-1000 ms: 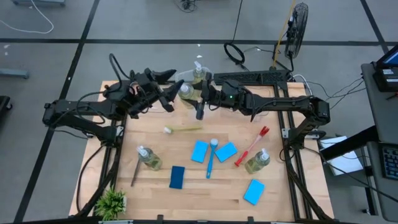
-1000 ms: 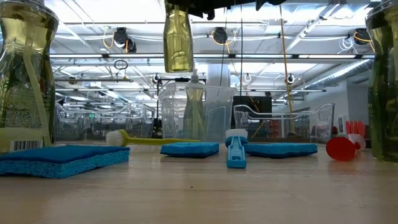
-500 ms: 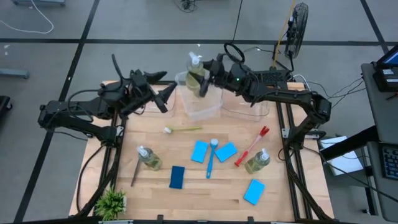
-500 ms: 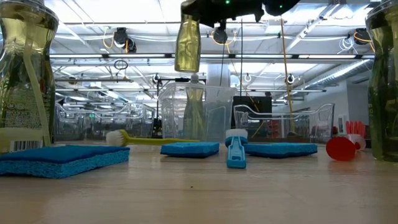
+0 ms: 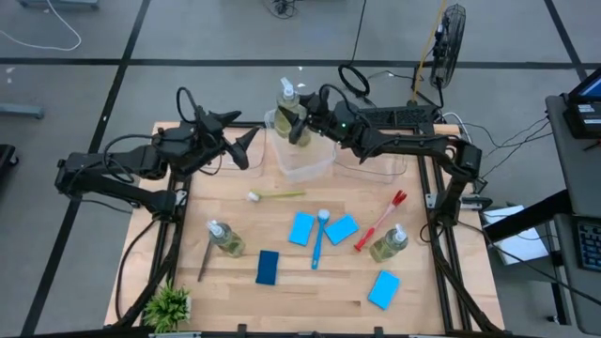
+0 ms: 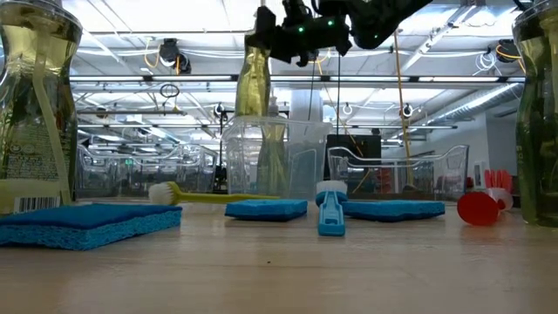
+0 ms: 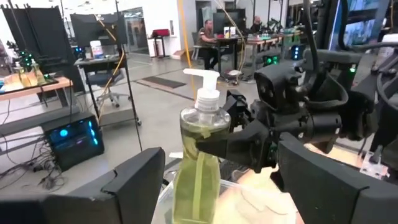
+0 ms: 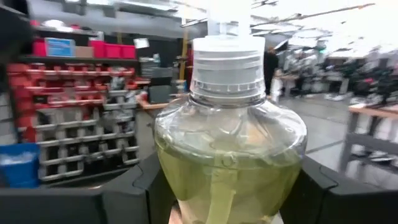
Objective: Pick & Place Kitchen Sink Supplies
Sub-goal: Put the yellow dish soap into the white bin
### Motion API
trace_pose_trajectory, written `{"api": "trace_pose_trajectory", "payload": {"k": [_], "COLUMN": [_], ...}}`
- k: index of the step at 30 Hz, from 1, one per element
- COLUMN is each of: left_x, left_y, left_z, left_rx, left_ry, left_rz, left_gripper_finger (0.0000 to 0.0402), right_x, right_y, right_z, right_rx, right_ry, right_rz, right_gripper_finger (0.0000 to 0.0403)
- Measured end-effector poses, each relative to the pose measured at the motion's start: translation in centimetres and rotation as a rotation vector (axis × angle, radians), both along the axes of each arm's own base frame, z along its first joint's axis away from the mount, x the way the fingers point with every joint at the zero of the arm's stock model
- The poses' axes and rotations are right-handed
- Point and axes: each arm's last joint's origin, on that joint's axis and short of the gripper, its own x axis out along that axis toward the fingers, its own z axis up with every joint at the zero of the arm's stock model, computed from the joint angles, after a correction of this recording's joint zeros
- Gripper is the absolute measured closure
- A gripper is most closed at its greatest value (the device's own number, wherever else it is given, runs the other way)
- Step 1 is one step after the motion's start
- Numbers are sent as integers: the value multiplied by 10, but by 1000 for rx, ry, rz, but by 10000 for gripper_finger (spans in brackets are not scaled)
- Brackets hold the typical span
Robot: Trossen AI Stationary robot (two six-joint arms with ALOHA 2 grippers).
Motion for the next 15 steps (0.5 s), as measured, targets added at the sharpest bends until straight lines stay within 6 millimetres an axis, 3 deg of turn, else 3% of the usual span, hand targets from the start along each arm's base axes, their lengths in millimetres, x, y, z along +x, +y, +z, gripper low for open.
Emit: {"api": "trace_pose_trajectory", "payload": {"k": [15], "left_x": [-8], "left_y": [5], "left_z": [-3], "left_rx": [-7], "left_ry": [49], "left_rz": [32], "left_gripper_finger": [96], "right_x": [15], "right_y": [-7], "right_z": [-33], "right_rx": [29], "right_ry": [48], "right_rz": [-69], "right_gripper_finger": [200]}}
